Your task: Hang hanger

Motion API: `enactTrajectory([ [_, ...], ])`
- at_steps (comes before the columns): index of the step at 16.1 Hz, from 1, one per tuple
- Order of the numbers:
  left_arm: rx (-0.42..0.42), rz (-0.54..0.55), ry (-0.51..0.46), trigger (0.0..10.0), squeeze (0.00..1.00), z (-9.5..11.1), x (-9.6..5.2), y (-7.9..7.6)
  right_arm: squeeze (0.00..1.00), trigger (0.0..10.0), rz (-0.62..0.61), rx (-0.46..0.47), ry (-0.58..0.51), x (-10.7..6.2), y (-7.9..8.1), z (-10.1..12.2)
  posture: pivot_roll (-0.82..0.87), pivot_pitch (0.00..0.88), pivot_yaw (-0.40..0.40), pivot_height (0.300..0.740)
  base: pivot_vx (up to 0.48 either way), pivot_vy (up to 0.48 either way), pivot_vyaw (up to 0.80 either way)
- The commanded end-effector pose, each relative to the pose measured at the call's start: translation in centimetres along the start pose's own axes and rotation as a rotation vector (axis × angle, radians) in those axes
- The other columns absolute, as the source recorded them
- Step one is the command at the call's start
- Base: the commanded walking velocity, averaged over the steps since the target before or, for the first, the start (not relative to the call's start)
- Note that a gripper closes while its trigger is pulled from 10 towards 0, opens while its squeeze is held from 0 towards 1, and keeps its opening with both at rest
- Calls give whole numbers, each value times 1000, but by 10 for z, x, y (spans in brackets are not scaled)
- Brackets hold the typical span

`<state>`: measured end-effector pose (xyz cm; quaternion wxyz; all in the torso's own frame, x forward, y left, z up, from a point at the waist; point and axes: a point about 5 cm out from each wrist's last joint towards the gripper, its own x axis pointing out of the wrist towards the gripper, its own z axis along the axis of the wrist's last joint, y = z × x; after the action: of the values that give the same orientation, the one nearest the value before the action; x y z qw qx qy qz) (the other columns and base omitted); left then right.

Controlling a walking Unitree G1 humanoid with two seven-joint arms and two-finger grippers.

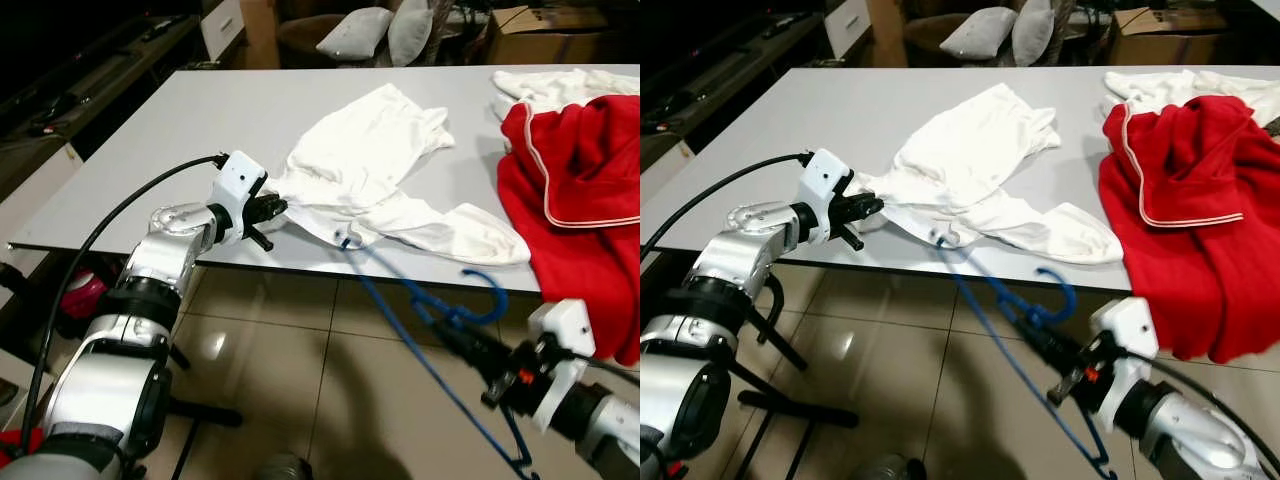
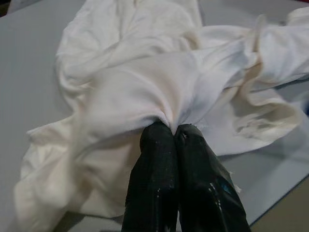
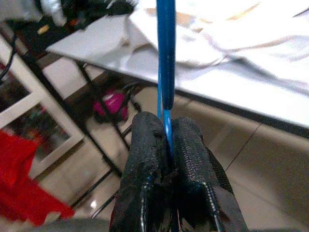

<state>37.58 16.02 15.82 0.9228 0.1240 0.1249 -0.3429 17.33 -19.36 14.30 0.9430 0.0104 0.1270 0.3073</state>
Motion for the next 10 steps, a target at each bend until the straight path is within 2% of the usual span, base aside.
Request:
enactTrajectory([
  [1, -6, -3, -12, 0, 0, 1, -6, 2, 0, 10000, -18, 4, -15, 3, -3, 2, 6, 0, 153, 740, 0, 0, 0],
  [5, -22, -49, -62, 0, 0, 7, -15, -9, 0, 10000, -63, 33, -19, 19, -14, 0, 16, 0, 143, 740, 0, 0, 0],
  [8, -32, -60, -116, 0, 0, 15, -21, -19, 0, 10000, -3, 57, 21, 36, -14, -5, 27, 0, 133, 740, 0, 0, 0],
  [10, -37, -27, -126, 0, 0, 17, -24, -20, 0, 10000, 32, 62, 24, 40, -13, -5, 39, 0, 117, 740, 0, 0, 0],
])
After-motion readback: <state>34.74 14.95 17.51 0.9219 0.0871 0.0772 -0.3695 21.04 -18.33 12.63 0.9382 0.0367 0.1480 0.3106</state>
